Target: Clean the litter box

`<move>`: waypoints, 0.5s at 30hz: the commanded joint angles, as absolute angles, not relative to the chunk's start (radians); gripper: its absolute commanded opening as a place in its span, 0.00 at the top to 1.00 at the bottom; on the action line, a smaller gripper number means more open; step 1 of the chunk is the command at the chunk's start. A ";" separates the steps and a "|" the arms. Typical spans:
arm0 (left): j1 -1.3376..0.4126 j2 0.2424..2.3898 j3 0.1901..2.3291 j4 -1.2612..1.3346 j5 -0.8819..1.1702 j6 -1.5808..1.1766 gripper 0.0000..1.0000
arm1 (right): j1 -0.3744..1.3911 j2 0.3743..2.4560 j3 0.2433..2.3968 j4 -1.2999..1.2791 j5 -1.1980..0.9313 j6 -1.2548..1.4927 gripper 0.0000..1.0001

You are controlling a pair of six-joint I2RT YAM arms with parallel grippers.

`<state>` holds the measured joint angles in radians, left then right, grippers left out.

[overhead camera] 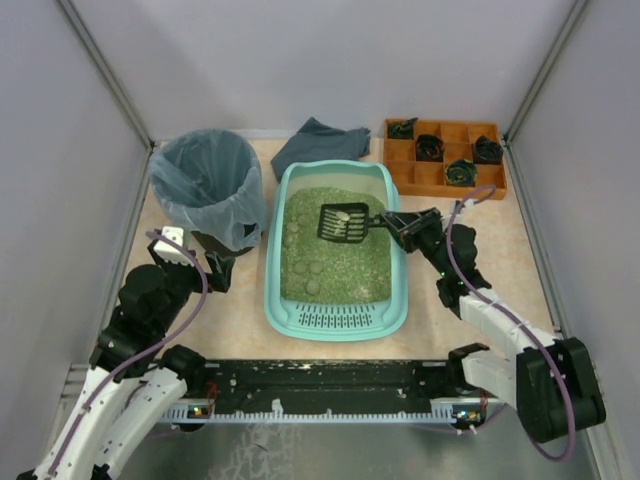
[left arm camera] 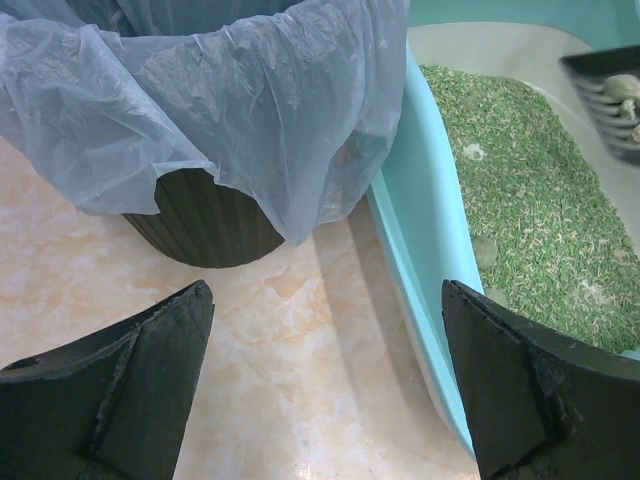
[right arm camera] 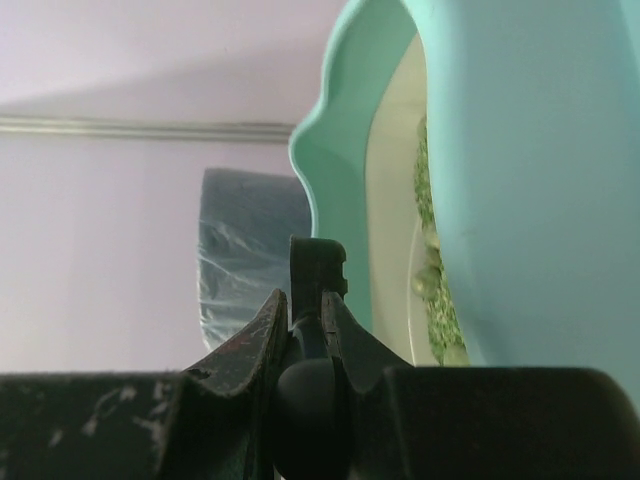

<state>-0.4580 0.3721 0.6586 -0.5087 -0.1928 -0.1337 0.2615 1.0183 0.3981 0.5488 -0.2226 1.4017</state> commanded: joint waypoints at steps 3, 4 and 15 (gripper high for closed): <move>-0.453 0.376 0.660 -0.489 -0.184 -0.128 0.00 | 0.330 1.081 0.487 0.600 -0.220 1.365 1.00; -0.454 0.375 0.661 -0.489 -0.185 -0.128 0.00 | 0.304 1.074 0.469 0.604 -0.206 1.386 1.00; -0.453 0.381 0.661 -0.488 -0.186 -0.129 0.00 | 0.341 1.049 0.474 0.594 -0.158 1.381 1.00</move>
<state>-0.4580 0.3779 0.6586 -0.5087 -0.1921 -0.1337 0.3424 1.0893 0.4541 0.5373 -0.1982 1.3811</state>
